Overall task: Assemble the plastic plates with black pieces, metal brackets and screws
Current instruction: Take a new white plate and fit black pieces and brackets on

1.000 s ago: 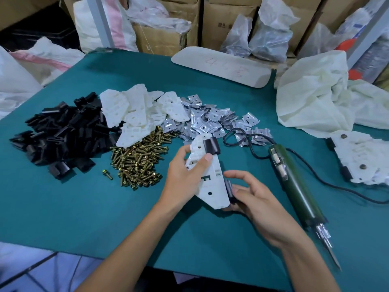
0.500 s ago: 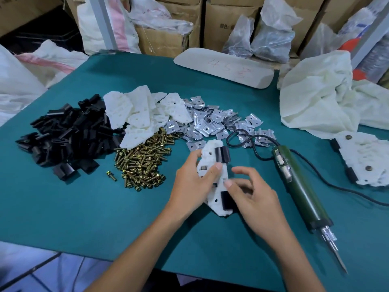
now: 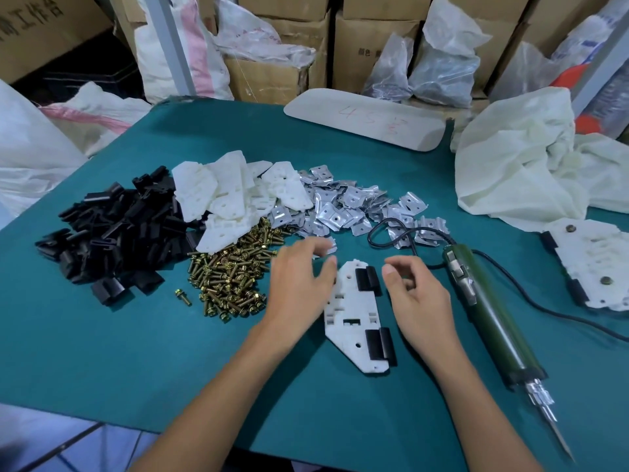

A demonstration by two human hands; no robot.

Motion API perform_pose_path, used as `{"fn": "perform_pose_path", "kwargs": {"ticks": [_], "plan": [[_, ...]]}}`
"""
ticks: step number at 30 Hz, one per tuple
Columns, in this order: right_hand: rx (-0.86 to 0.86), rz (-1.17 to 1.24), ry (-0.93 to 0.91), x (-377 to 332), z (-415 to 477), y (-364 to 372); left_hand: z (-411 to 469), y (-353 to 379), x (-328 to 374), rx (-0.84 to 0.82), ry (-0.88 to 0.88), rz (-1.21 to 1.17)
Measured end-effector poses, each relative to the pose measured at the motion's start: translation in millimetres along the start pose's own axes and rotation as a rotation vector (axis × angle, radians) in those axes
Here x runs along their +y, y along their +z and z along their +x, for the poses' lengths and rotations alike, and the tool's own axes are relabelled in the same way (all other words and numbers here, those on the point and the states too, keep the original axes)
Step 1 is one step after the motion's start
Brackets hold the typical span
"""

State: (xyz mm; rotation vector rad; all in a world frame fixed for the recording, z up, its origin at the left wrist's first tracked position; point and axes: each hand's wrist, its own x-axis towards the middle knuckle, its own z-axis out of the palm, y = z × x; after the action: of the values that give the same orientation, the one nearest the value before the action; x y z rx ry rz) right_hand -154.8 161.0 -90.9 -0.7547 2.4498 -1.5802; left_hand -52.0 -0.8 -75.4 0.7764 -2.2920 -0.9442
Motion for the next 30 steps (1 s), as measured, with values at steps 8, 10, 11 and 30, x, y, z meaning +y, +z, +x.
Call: {"fn": "perform_pose_path", "kwargs": {"ticks": [8,10,11,30], "plan": [[-0.019,0.051,0.025,0.6,1.2,-0.1,41.3,-18.5,-13.2,-0.189,-0.004,0.438],[-0.019,0.053,0.027,0.4,1.5,0.1,39.7,-18.4,-14.2,-0.168,0.057,0.45],[-0.018,0.055,0.026,0.3,1.7,0.0,40.0,-18.8,-14.1,-0.159,0.082,0.462],[-0.032,0.098,0.039,-2.8,1.9,0.2,36.2,-43.4,-11.8,-0.311,0.263,0.802]]}}
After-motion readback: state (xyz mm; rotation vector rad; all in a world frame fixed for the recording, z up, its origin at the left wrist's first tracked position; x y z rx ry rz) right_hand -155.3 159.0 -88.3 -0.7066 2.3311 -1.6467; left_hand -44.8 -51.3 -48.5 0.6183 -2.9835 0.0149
